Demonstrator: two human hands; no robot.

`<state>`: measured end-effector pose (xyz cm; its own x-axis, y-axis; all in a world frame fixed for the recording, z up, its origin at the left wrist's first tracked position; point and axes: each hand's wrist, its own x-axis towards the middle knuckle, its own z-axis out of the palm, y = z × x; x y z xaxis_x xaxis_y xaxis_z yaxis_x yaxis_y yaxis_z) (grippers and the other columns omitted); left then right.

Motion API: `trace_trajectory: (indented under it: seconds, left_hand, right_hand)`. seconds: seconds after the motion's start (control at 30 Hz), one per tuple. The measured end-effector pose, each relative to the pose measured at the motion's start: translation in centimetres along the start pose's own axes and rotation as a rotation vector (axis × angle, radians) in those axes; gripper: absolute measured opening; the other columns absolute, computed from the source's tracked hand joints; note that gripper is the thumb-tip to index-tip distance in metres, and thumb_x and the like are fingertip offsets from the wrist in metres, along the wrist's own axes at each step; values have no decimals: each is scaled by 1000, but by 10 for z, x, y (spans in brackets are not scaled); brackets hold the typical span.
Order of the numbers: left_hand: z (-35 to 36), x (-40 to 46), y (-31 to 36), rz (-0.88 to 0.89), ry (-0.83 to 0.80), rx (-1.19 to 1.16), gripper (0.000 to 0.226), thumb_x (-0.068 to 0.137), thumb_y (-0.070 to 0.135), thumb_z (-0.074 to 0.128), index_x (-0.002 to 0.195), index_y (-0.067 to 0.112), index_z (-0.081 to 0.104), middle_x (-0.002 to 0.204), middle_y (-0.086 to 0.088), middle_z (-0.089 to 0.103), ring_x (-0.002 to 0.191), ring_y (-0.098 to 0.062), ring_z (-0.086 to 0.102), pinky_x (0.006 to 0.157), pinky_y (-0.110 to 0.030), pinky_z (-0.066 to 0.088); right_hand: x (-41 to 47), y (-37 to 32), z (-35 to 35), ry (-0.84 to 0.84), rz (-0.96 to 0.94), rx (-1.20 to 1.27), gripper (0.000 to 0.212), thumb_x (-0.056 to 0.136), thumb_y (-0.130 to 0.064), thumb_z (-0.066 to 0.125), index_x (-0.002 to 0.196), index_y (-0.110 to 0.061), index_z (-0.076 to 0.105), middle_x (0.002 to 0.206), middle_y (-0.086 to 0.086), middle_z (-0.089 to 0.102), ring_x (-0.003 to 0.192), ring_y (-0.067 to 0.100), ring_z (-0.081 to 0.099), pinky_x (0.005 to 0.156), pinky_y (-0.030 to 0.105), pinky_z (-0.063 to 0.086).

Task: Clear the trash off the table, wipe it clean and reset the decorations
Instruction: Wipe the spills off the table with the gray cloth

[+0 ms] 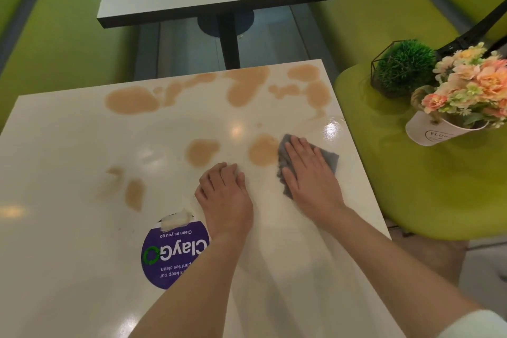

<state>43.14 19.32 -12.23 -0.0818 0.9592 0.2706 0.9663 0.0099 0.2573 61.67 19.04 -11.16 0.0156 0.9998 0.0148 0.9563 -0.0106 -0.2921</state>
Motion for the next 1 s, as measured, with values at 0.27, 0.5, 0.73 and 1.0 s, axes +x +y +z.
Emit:
trace_trajectory:
  seconds: [0.27,0.5,0.73,1.0]
  left_hand:
    - [-2,1,2,-21,-34,-11,28,101,30,39,117,18,57,125,-1,54,116,-25,45,91,-41,39]
    - [-5,1,4,-53,-57,-50,30,102,28,34,117,17,58,125,1,54,117,-23,46,95,-40,39]
    - [-4,1,4,-69,-60,-92,29,101,25,34,117,18,56,126,1,53,118,-24,46,96,-42,40]
    - [-3,0,3,-70,-44,-140,25,101,24,37,115,18,57,125,1,52,118,-21,44,99,-40,36]
  right_hand:
    - [47,8,2,71,265,-21,65,98,-37,8,154,-9,22,162,8,19,150,21,12,122,36,5]
    - [16,-24,8,-62,-166,13,61,100,-42,12,155,-18,23,162,-4,15,150,9,6,121,31,1]
    - [62,-28,2,0,115,36,72,93,-50,2,155,-17,21,163,0,14,150,15,5,122,35,1]
    - [25,-12,-1,-79,-165,-18,60,99,-40,7,155,-25,23,162,-9,14,150,9,7,121,33,5]
